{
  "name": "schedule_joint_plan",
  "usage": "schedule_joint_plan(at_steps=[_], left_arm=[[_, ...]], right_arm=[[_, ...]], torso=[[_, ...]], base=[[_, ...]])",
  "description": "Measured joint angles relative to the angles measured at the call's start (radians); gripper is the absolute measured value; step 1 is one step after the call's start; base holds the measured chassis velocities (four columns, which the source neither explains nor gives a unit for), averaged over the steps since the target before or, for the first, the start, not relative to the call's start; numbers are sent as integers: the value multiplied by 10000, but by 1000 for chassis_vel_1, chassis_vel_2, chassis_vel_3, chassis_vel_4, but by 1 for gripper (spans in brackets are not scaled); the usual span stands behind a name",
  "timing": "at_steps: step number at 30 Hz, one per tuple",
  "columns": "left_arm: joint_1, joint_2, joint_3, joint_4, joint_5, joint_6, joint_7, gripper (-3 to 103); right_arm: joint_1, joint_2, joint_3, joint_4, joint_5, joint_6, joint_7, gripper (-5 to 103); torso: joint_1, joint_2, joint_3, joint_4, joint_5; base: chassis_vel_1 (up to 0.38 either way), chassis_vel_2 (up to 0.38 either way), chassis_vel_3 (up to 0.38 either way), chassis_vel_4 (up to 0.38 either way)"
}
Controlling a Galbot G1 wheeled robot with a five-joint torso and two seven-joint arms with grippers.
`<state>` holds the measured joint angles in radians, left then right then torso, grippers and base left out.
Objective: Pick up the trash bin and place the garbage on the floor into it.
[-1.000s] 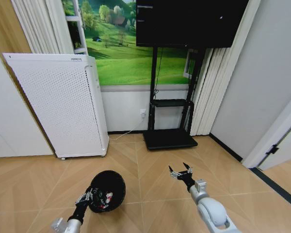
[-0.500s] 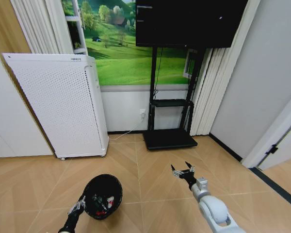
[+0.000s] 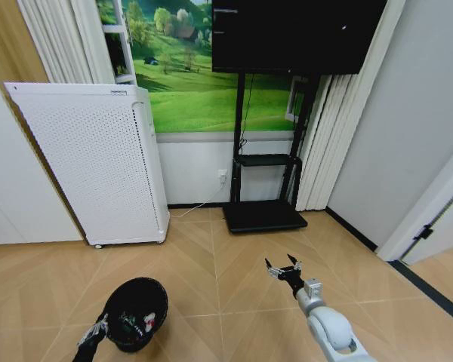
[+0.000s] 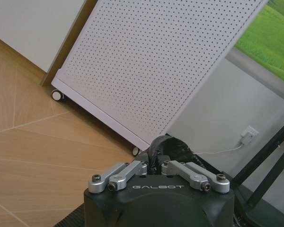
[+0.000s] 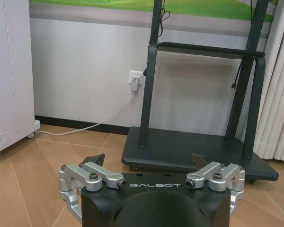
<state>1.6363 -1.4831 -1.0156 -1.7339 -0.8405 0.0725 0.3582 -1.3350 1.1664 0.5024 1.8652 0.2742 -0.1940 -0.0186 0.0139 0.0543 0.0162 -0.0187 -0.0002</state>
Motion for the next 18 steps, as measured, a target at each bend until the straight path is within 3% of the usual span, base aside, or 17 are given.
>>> schedule_joint_plan(at_steps=[18], left_arm=[[-720, 51, 175, 538, 170, 478, 299, 7]], right_arm=[[194, -181, 44, -14, 162, 14, -177, 100]], torso=[[0, -1, 0, 2, 4]], base=[[0, 0, 0, 0]])
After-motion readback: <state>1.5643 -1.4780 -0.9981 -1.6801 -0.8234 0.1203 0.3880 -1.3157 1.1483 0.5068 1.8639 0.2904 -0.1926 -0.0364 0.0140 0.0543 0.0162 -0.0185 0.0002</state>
